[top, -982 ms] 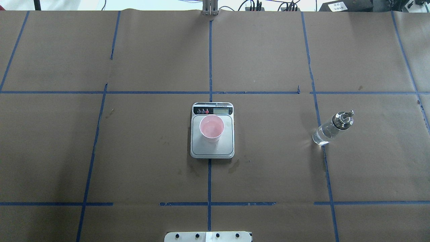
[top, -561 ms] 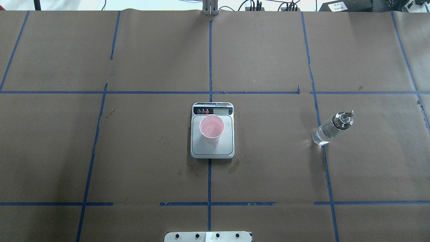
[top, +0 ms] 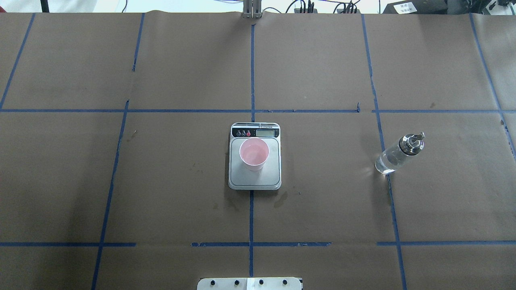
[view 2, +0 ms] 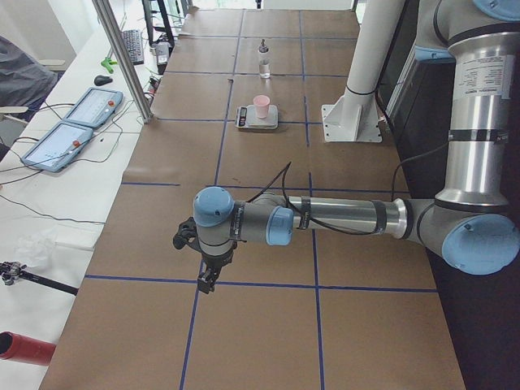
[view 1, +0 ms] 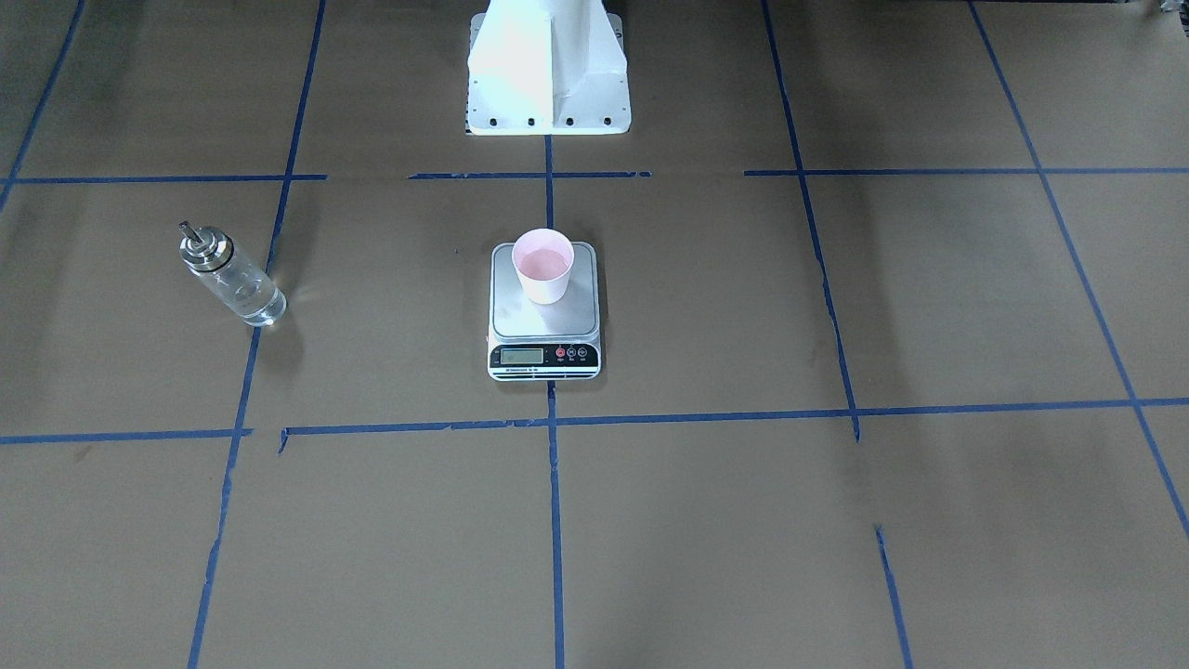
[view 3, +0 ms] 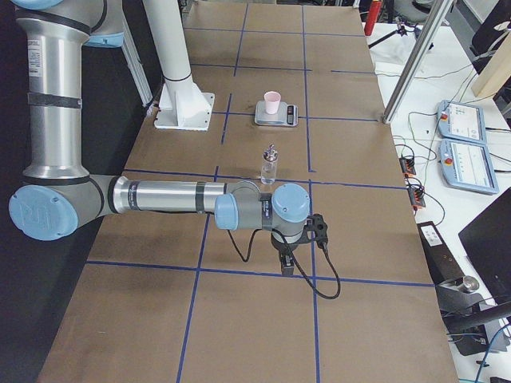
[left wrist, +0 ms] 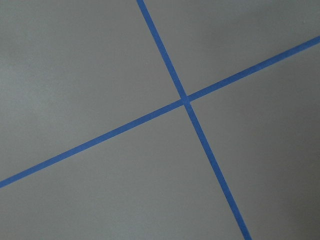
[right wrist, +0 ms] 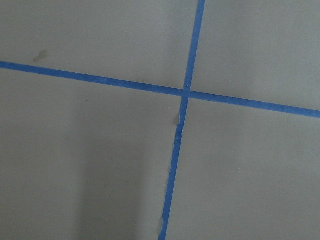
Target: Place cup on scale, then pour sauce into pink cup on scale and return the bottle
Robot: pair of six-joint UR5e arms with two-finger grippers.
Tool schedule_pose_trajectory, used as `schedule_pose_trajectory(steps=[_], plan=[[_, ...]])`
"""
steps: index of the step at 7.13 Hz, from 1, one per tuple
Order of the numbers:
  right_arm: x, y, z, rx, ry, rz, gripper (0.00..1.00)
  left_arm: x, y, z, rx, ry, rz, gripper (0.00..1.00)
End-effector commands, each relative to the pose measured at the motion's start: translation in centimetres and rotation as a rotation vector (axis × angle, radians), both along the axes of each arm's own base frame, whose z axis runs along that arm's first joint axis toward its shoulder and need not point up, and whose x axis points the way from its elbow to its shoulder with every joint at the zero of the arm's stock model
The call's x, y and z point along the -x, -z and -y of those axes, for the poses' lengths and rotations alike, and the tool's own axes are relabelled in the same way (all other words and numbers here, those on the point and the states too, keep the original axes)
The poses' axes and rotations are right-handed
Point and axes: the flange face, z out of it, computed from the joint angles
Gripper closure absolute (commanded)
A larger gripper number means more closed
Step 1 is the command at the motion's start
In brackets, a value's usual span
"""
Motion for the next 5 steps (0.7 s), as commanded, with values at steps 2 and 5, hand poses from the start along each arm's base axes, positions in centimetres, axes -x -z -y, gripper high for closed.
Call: schedule_pose_trajectory(steps=[2,5], plan=[[-0.02,0.05,0.02,0.022,-0.025,-0.002,0.00,-0.10,0.94,0.63,0.126,0.171,-0.025,0.00],[-0.02,0.21,0.17,0.018,-0.025,-0.001,0.00,-0.11,1.18,0.78,0.123,0.172,-0.027,0.00]])
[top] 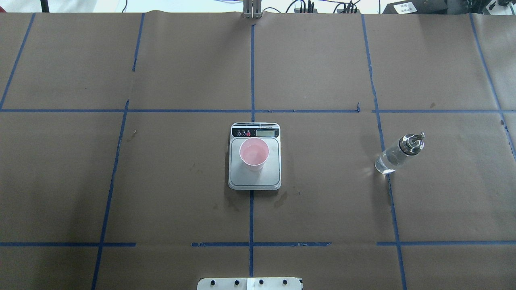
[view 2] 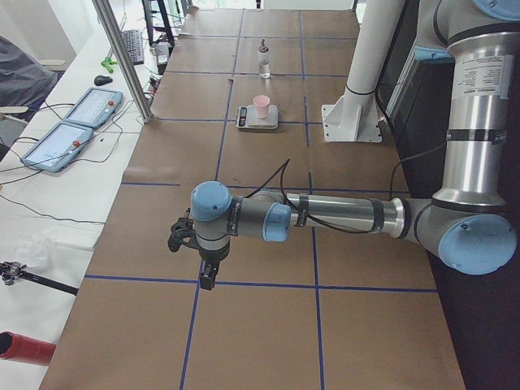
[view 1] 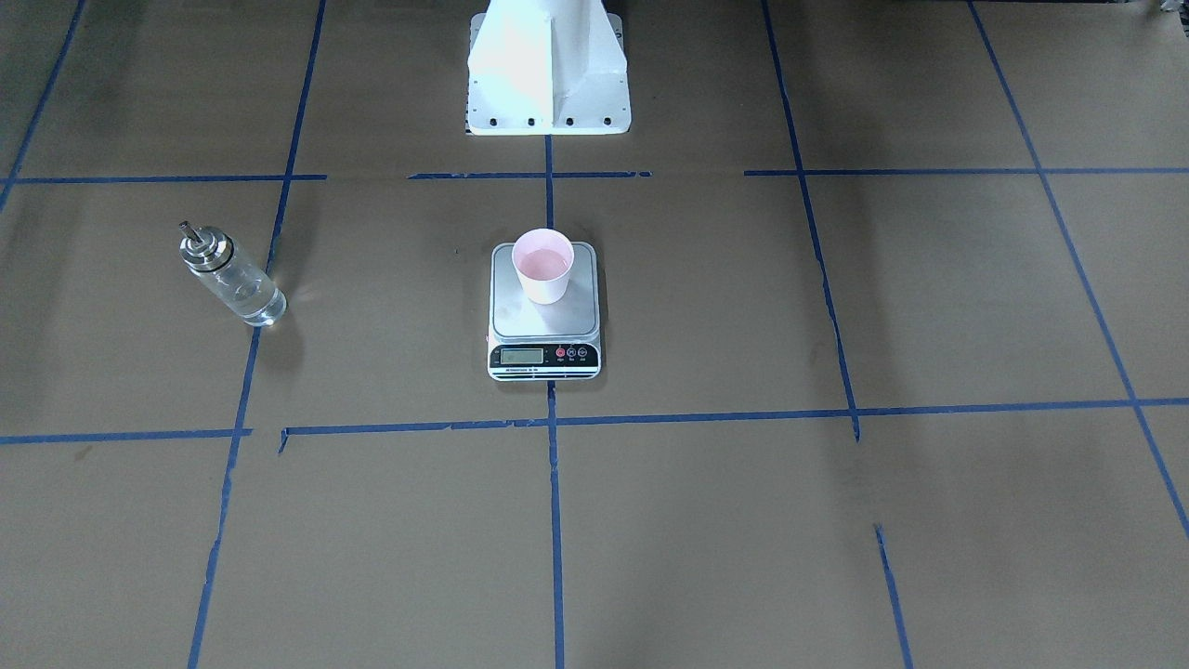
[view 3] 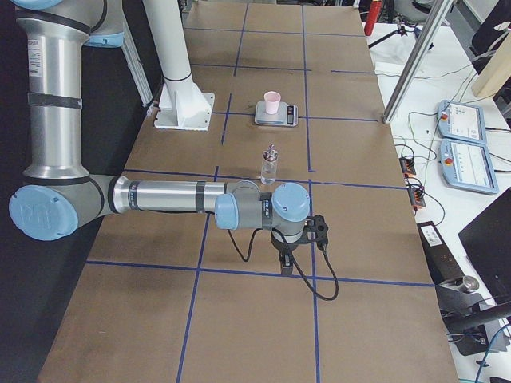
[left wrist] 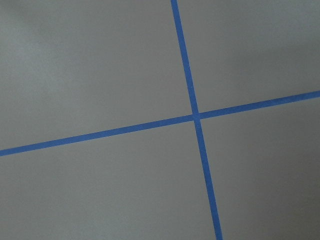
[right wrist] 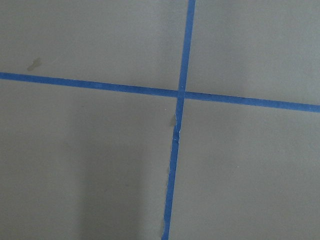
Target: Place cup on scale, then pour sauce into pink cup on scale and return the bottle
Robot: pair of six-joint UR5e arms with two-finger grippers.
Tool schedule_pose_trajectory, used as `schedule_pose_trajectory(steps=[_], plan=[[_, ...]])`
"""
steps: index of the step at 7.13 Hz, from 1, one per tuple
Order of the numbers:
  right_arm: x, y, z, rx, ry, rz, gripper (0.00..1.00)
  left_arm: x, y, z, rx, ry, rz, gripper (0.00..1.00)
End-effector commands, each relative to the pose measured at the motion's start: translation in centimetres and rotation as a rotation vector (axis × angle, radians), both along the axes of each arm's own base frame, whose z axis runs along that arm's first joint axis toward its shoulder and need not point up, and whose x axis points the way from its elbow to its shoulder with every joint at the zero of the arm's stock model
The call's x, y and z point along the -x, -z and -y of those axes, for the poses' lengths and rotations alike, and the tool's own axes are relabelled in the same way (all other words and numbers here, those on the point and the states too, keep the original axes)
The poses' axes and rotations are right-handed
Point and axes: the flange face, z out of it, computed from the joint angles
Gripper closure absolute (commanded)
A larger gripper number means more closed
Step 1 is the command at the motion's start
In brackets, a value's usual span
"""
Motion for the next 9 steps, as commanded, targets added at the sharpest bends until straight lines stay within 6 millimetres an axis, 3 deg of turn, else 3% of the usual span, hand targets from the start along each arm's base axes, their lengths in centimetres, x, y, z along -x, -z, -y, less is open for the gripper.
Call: schedule_pose_trajectory(steps=[1,9], plan=[[0.00,0.07,0.07,-0.003,0.000,0.000,0.00,0.00,0.11,0.07,0.000,0.003,-0.001,0.00],[-0.36,0.07,0.03,-0.003,-0.008,0.000,0.00,-0.04,0.52,0.16,0.001,0.011,-0.007,0.00]])
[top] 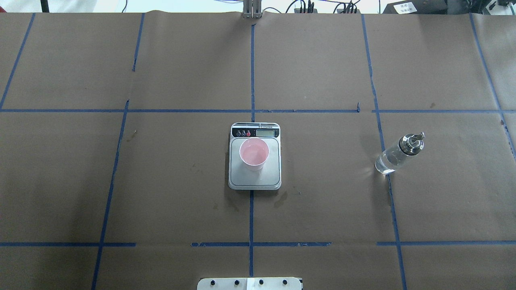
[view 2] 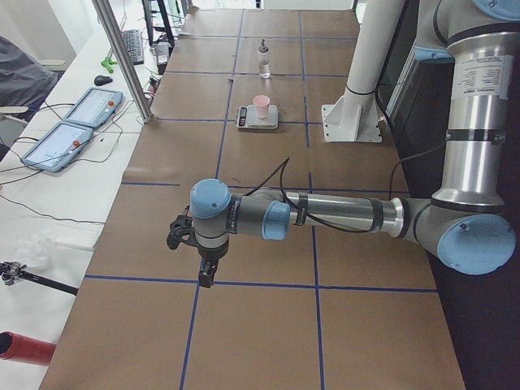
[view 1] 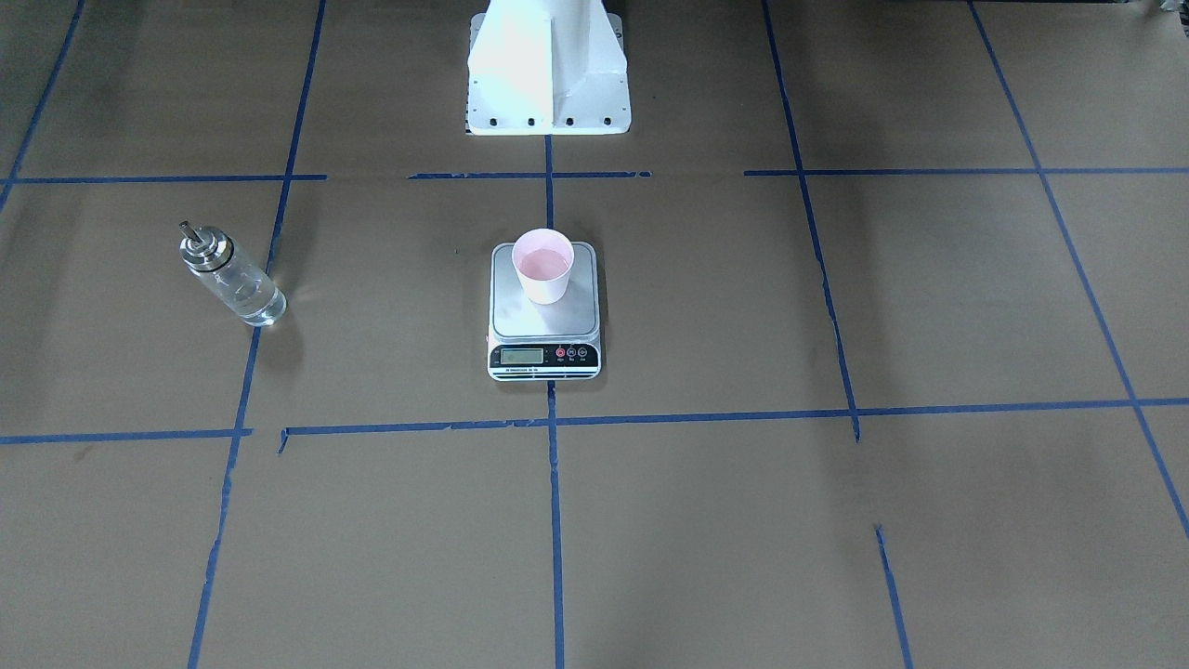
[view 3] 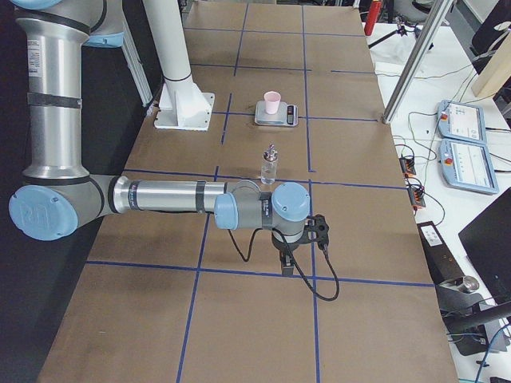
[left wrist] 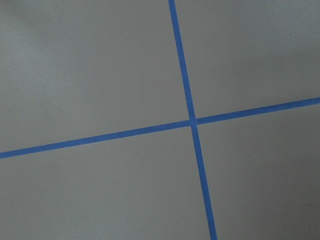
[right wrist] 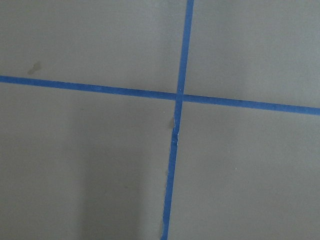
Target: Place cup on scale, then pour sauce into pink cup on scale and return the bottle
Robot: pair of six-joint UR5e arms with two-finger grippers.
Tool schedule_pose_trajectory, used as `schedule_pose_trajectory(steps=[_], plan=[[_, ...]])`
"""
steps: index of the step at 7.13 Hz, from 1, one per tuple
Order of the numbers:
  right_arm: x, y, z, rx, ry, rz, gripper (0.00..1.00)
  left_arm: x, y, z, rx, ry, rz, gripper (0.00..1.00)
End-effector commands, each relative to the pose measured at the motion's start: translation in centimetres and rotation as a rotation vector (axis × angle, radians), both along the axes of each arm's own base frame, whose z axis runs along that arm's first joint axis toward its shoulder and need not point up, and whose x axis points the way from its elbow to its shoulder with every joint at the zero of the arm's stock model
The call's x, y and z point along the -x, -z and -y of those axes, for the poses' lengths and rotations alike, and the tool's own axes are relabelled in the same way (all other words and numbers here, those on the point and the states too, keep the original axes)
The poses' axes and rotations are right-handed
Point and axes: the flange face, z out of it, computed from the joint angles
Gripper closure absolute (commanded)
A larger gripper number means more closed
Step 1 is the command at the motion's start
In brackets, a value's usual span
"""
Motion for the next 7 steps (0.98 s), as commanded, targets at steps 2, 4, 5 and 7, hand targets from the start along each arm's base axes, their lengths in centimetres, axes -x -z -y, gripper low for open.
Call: schedule_pose_trajectory(steps=[2,4,5,7], plan=[[0.00,0.11,0.08,-0.002,0.000,0.000,0.00,-0.03,0.19,-0.03,0.023,0.029,-0.009,0.00],[0.00,0.11,0.14,-0.002,0.000,0.000,0.00,-0.26,0.16,-0.14,0.028,0.025,-0.039,0.00],[-0.01,0.10,0.14,-0.002,0.000,-0.001,0.00,-0.54,0.13,-0.39,0.035,0.019,-0.078,0.00],[-0.01,0.17,0.22,-0.004,0.000,-0.001,0.00,-0.54,0.13,-0.46,0.036,0.020,-0.078,0.00]])
